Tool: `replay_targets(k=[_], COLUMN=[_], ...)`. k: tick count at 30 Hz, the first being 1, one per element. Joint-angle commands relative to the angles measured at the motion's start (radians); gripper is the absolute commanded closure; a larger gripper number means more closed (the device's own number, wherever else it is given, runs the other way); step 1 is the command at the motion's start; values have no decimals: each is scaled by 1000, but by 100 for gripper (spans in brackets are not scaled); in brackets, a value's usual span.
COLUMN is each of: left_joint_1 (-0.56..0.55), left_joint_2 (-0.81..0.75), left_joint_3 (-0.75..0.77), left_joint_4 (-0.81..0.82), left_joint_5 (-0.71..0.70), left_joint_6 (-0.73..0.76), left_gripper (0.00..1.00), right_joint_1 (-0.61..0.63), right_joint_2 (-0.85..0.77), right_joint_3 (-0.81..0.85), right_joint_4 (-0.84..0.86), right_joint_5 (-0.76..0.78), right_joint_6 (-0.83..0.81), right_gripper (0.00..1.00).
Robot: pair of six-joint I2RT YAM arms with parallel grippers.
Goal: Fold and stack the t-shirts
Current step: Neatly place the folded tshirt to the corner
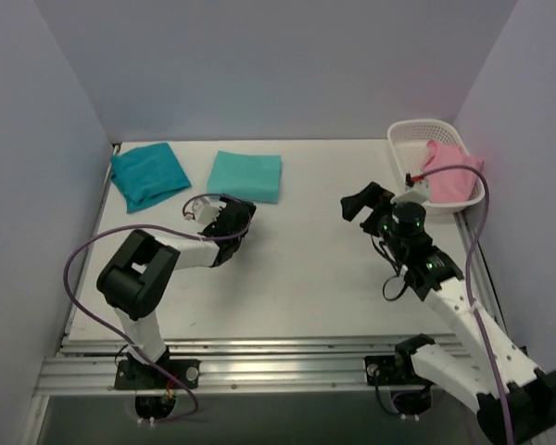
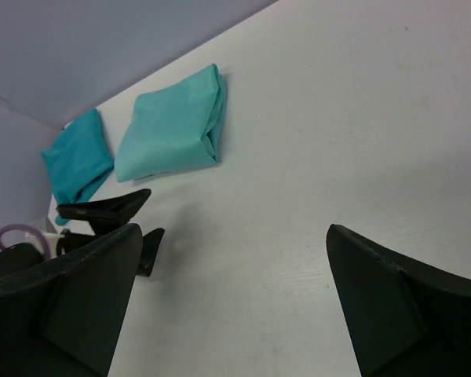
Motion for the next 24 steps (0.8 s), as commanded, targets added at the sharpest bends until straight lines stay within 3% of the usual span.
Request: replay_targets(k=[1,10,20,24], left_joint_1=[-7,-19,12,44], left_joint_2=[98,328,460,503], left_joint_3=[49,178,449,494], left_joint_4=[172,229,29,36], left_joint_5=[-149,-209,-244,-197], left_joint_6=[-133,-218,-246,-254], left_gripper=[6,6,6,6], right_joint_1=[12,16,16,16], right_joint_2=[-141,-263,-292,-293], right_joint_3=[-27,36,77,85], right_joint_4=[-121,-305,-357,-368], right_joint_5=[46,74,108,112], right_joint_6=[-18,-70,-110,-116], right_gripper=[0,0,0,0])
